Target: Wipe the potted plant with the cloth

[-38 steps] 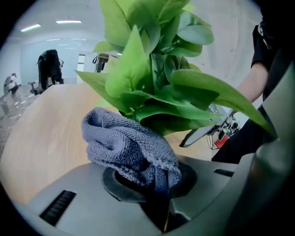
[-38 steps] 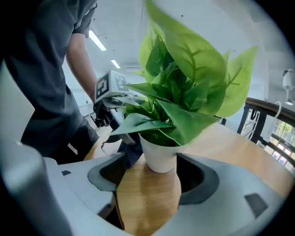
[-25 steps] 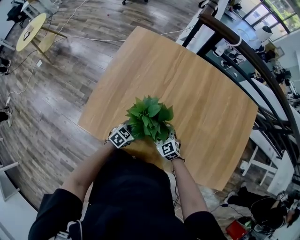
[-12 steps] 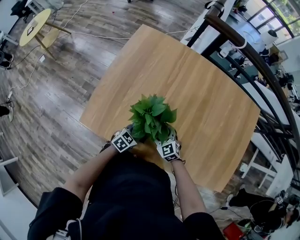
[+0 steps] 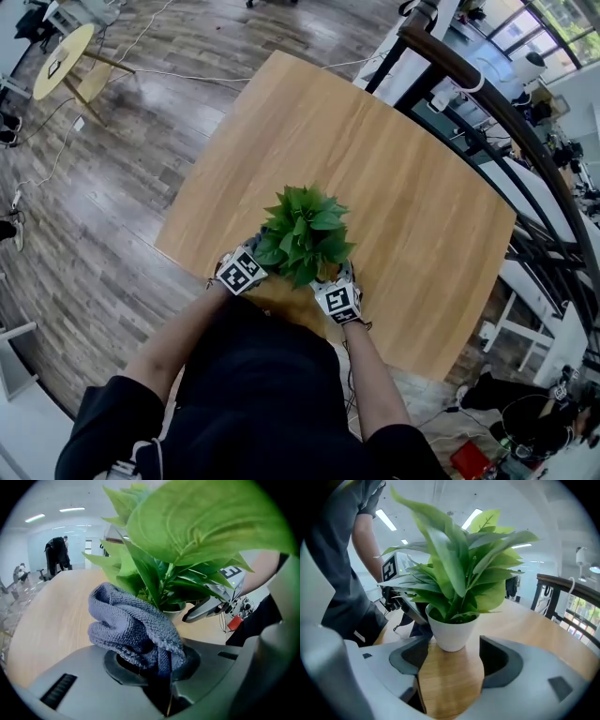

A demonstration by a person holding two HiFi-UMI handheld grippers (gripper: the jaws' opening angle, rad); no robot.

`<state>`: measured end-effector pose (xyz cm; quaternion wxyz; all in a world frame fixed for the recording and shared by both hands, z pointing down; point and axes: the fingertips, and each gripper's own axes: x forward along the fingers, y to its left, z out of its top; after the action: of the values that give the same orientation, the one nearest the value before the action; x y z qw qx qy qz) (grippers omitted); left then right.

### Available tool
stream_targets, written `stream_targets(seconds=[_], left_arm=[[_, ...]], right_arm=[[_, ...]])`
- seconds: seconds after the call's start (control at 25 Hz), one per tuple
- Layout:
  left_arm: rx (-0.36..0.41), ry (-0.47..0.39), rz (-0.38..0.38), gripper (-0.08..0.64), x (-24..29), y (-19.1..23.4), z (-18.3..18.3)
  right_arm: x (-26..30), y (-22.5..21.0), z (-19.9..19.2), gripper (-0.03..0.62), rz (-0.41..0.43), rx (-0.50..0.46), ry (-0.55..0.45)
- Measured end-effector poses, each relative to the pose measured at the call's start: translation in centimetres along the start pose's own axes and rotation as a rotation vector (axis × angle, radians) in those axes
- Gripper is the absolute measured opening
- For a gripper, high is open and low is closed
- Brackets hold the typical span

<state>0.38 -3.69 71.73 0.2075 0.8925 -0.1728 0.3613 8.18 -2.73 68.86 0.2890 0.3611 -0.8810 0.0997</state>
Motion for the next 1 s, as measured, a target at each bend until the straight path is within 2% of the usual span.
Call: stream_targets(seconds=[0.16,0.32,0.6,0.76,0.88,1.0], left_arm=[[-0.017,-0.002,-0.015,0.092,0.5,0.0,0.4],[0.006,0.006,-0.032,0.092,0.6,-0.9,0.5],[-0.045,-0.026,-0.123,0.093,0.8,-5.4,0.2],[-0.077,-0.034,-0.099,0.093,0.9,-5.7,0.0],[-0.048,-0.015,-0.076,0.094,0.7,-4.6,-0.3],[-0.001,-0.023,-0.006,0.092,0.2,-2.4,-0.3]], right_arm=[[0.9,-0.6,1.4,0.325,0.030,-0.053,-0.005],[1.3,-0.4,1.8,0.325,0.011,-0.020,-0.013],[1.5,-0.5,2.0,0.326,-0.030,0.045,-0.032],[1.4,-0.2,2.0,0.325,-0.039,0.031,-0.028],[1.0,0.8,1.9,0.325,-0.015,0.019,-0.027],[0.5,2.8,1.7,0.325,0.054,-0.003,-0.041]])
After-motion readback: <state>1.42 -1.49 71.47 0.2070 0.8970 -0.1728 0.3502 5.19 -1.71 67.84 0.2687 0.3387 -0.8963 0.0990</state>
